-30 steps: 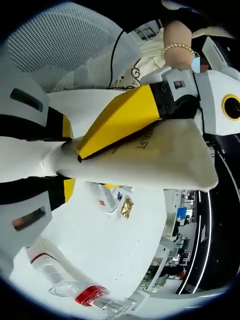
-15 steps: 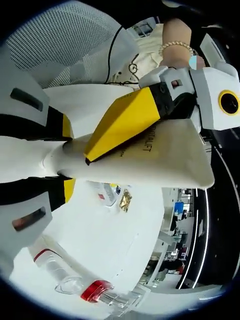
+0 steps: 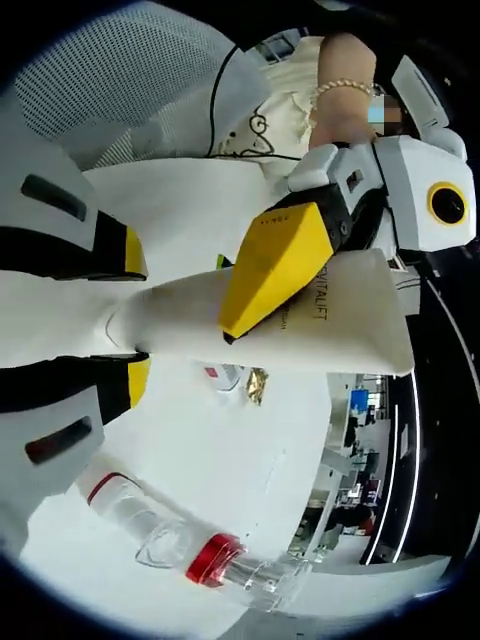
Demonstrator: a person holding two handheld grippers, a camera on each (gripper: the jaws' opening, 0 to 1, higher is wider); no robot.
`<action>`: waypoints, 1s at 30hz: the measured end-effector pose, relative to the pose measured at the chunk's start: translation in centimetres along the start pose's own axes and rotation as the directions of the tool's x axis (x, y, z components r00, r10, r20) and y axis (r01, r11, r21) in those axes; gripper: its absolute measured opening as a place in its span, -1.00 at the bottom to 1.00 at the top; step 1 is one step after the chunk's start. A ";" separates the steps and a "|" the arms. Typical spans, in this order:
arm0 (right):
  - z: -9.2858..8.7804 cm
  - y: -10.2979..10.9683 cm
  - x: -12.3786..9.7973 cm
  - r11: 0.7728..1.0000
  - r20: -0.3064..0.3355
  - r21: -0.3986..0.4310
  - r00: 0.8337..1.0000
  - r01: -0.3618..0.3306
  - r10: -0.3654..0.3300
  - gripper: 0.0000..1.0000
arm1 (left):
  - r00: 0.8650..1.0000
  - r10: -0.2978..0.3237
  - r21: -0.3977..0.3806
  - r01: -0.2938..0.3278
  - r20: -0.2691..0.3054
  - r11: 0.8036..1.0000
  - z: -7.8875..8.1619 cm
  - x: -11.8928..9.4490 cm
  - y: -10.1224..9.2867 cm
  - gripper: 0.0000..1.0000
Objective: Arrange the skincare products in the storage area until every visible bottle or jar stands upright without overlapping.
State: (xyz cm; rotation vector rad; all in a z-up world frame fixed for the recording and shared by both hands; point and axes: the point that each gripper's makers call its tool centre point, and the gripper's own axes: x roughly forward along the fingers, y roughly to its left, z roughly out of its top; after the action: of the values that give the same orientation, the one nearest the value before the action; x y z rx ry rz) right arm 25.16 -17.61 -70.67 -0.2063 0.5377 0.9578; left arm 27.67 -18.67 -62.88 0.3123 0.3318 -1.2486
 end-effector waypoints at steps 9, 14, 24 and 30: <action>-1.8 -0.9 -2.3 0.999 0.000 0.040 0.999 0.036 -0.036 -0.48 | 1.000 0.022 -0.007 -0.022 0.005 1.000 0.3 0.6 1.3 -0.82; -1.9 -1.3 -2.9 0.997 0.013 0.059 0.999 0.051 -0.052 -0.48 | 1.000 0.022 -0.006 -0.022 0.003 1.000 0.5 0.9 1.5 -0.82; -2.4 -1.8 -3.6 0.994 0.021 0.085 0.997 0.067 -0.069 -0.49 | 1.000 0.017 0.014 -0.017 0.006 1.000 0.9 2.3 2.7 -0.82; -2.9 -2.0 -4.1 0.992 0.019 0.095 0.996 0.080 -0.082 -0.49 | 1.000 0.013 0.019 -0.013 0.010 1.000 1.1 2.8 3.3 -0.82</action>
State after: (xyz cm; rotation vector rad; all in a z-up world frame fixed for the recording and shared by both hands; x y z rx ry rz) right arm 23.93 -22.88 -71.09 -0.1309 0.5479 0.8525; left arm 31.73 -20.62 -62.84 0.3237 0.3091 -1.2404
